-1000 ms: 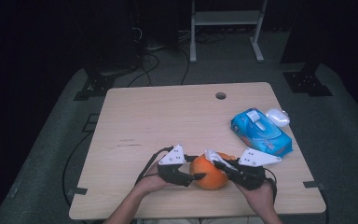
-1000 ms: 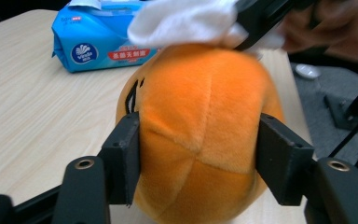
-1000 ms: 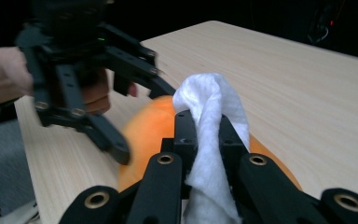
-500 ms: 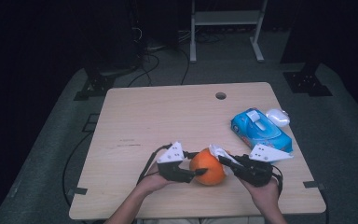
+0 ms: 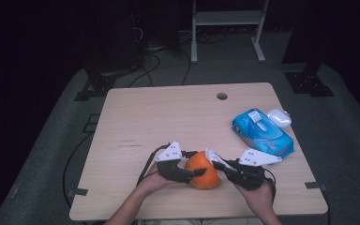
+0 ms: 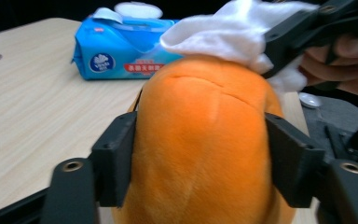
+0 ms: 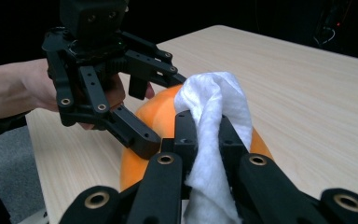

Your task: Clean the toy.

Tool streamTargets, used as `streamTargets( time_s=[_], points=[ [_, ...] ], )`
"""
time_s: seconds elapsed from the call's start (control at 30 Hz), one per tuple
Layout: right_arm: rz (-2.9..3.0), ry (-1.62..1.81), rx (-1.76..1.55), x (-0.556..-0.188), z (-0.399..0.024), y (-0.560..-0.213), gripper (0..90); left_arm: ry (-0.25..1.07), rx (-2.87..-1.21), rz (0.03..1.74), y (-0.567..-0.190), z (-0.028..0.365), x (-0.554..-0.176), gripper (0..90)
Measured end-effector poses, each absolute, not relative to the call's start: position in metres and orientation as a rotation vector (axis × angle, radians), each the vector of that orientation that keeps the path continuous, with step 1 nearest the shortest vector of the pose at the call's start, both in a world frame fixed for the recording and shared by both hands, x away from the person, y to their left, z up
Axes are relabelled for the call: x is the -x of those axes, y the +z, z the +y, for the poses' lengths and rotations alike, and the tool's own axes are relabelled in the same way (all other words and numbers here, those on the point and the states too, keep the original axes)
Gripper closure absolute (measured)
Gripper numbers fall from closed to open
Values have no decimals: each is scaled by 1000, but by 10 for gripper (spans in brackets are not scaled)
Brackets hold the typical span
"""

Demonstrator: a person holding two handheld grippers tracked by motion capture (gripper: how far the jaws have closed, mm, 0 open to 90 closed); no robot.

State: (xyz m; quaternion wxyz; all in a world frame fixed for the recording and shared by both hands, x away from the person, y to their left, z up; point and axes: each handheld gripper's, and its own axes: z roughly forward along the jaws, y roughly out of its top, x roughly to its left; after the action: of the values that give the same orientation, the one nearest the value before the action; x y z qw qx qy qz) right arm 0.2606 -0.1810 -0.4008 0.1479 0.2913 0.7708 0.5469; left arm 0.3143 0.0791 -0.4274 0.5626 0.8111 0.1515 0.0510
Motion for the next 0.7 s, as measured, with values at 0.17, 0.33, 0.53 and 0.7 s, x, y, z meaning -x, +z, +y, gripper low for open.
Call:
streamTargets(
  time_s=[0.17,0.33,0.53,0.7],
  points=[
    [2196,1524,-913,-273,-197,-415,822,89,-1904,306,-430,77,-314,171],
    [2184,1538,-912,-271,-195,-409,820,185,-1936,315,-440,72,-312,265],
    [2172,1582,-859,-267,-197,-401,821,155,-1931,317,-425,81,-312,375],
    [2182,1547,-874,-265,-192,-406,822,165,-1947,360,-429,78,-313,378]
  ],
)
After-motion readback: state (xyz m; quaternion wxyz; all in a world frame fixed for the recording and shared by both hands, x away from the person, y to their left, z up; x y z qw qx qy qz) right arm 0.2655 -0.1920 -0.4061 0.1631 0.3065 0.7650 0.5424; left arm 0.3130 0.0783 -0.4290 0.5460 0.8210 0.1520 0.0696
